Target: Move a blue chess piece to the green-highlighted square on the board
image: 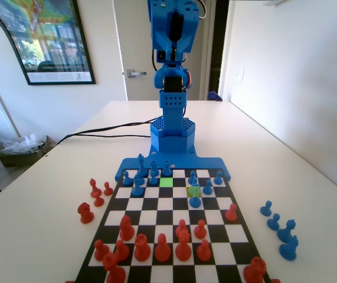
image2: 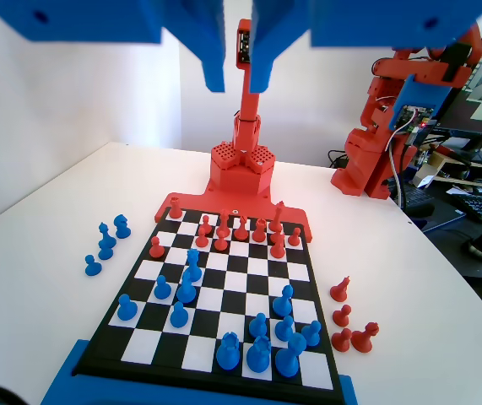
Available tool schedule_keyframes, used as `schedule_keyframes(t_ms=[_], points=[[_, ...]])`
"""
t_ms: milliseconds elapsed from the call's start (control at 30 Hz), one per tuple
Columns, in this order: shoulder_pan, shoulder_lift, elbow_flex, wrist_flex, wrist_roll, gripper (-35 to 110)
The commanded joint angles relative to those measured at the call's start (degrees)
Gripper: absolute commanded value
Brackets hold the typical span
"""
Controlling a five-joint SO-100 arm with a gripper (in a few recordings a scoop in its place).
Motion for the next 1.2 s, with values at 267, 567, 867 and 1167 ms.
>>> schedule_keyframes(t_ms=[267, 567, 867, 1167], points=[[0.0, 1.3, -0.1, -0.9, -0.7, 5], [0.0, 1.3, -0.1, -0.9, -0.7, 5], [-0.4, 1.3, -0.1, -0.8, -0.7, 4], [-0.2, 1.3, -0.1, -0.8, -0.5, 1]])
